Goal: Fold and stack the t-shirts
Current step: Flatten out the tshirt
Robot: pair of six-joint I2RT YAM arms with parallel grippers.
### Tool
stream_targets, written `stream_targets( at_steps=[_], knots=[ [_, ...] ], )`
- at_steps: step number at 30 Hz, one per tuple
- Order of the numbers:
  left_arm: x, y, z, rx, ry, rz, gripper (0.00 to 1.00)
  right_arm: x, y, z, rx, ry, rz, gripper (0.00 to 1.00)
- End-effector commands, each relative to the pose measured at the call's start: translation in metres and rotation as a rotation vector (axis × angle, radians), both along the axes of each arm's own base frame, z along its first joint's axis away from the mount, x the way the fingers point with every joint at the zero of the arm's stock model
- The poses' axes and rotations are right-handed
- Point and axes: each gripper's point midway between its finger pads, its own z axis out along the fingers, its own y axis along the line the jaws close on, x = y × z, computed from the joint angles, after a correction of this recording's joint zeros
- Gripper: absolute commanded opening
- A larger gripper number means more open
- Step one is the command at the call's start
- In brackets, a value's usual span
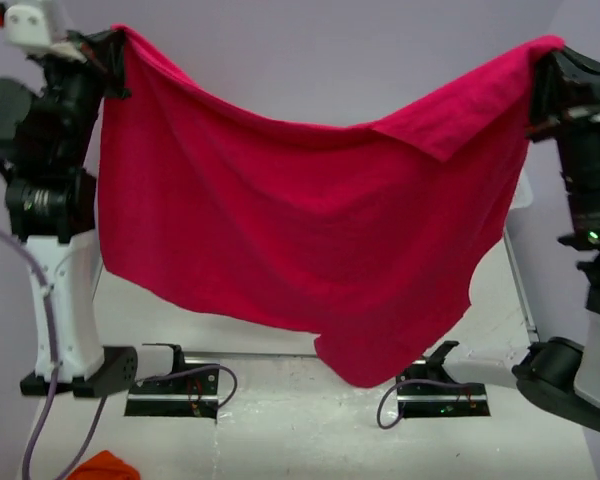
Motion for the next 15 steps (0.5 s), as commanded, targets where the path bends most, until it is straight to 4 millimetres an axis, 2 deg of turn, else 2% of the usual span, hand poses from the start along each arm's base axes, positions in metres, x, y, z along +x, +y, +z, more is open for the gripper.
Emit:
stream_targets(
  at_steps=[1, 2, 3, 4, 5, 6, 7, 8, 9, 11, 12, 13, 15],
  knots=[
    [0.107, -0.008, -0.076, 0.0, 0.247, -0.03, 0.0, 0.086, 0.057, -0.028, -0.111, 0.091, -0.026, 0.0],
    [0.119, -0.008, -0.079, 0.003, 0.259, -0.029, 0.0, 0.099, 0.058, -0.031, -0.11, 0.104, -0.03, 0.0],
    [0.122, -0.007, -0.063, 0.008, 0.237, -0.026, 0.0, 0.107, 0.042, -0.022, -0.092, 0.089, -0.07, 0.0],
    [0.159, -0.008, -0.091, 0.02, 0.304, -0.022, 0.0, 0.132, 0.055, -0.034, -0.106, 0.124, -0.05, 0.0],
    [0.169, -0.006, -0.093, 0.022, 0.307, -0.016, 0.0, 0.142, 0.055, -0.036, -0.102, 0.129, -0.053, 0.0],
    [0.177, -0.006, -0.088, 0.024, 0.287, -0.016, 0.0, 0.151, 0.045, -0.032, -0.093, 0.121, -0.078, 0.0],
    [0.198, -0.002, -0.106, 0.019, 0.318, -0.009, 0.0, 0.161, 0.048, -0.036, -0.091, 0.131, -0.061, 0.0],
    [0.206, -0.001, -0.111, 0.017, 0.317, -0.01, 0.0, 0.181, 0.053, -0.048, -0.103, 0.158, -0.062, 0.0],
    [0.219, 0.001, -0.118, 0.016, 0.31, -0.007, 0.0, 0.189, 0.046, -0.047, -0.1, 0.158, -0.08, 0.0],
    [0.228, 0.001, -0.116, 0.014, 0.273, -0.018, 0.0, 0.213, 0.046, -0.06, -0.113, 0.183, -0.096, 0.0],
    [0.235, -0.001, -0.122, 0.003, 0.279, -0.027, 0.0, 0.217, 0.044, -0.06, -0.114, 0.179, -0.104, 0.0],
    [0.238, 0.012, -0.122, -0.006, 0.275, -0.017, 0.0, 0.22, 0.043, -0.061, -0.118, 0.18, -0.112, 0.0],
    [0.239, 0.01, -0.116, -0.009, 0.248, -0.039, 0.0, 0.223, 0.041, -0.06, -0.116, 0.176, -0.115, 0.0]
  ],
)
